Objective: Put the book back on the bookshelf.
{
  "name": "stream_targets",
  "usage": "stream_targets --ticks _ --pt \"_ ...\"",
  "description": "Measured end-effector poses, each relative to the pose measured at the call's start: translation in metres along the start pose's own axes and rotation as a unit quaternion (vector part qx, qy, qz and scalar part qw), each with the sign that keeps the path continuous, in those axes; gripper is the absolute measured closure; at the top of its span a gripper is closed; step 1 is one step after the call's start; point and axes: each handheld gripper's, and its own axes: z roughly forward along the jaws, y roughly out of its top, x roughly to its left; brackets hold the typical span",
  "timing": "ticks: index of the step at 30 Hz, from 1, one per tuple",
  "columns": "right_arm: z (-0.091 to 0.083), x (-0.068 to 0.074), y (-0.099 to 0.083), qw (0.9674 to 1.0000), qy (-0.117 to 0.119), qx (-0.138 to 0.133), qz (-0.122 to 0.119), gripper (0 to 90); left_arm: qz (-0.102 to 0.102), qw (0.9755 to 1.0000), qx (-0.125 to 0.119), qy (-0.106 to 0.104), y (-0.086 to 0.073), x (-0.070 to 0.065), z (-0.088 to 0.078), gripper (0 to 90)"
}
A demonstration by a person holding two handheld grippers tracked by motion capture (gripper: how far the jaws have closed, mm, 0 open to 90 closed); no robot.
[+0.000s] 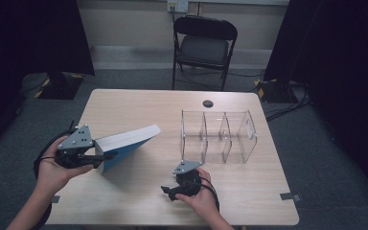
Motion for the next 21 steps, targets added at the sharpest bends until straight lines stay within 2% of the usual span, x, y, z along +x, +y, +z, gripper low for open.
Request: stream_targets --ticks 1,4,6,11,12,13,17,19,20,21 --pt "0.001 0.000 -0.001 1.0000 0.000 0.004 -0.002 20.9 0.001 1.0000 0.002 0.000 0.000 0.003 -0.001 60.5" --pt "0.002 0.000 -0.005 0.9999 -0.003 0.014 -0.007 20.5 -0.013 0.9999 -0.003 -0.001 -0.001 0.006 -0.003 60.4" --pt "0.003 0.000 -0.008 0.9992 -0.011 0.030 -0.023 17.3 -0.021 0.9998 -0.004 -0.003 -0.001 0.010 -0.005 60.4" --pt "0.004 0.000 -0.009 0.9991 -0.012 0.028 -0.030 16.7 -0.032 0.9995 -0.003 -0.002 -0.002 0.017 -0.008 60.3" --pt "0.005 0.001 -0.010 0.9989 -0.018 0.024 -0.035 15.4 -0.035 0.9994 -0.006 -0.001 -0.003 0.018 -0.009 60.3" --pt "0.005 0.001 -0.011 0.9990 -0.020 0.023 -0.033 15.2 -0.044 0.9990 -0.009 -0.001 -0.004 0.021 -0.010 60.3" --pt "0.005 0.000 -0.012 0.9991 -0.018 0.016 -0.034 14.9 -0.049 0.9987 -0.013 0.003 -0.007 0.026 -0.013 60.3" --pt "0.005 0.000 -0.012 0.9990 -0.019 0.016 -0.037 14.8 -0.057 0.9982 -0.018 0.004 -0.009 0.029 -0.015 60.3" --pt "0.005 0.000 -0.012 0.9990 -0.019 0.016 -0.037 14.8 -0.068 0.9974 -0.023 0.005 -0.010 0.030 -0.016 60.3" --pt "0.005 0.000 -0.012 0.9990 -0.019 0.016 -0.037 14.8 -0.067 0.9975 -0.020 0.008 -0.011 0.033 -0.018 60.3"
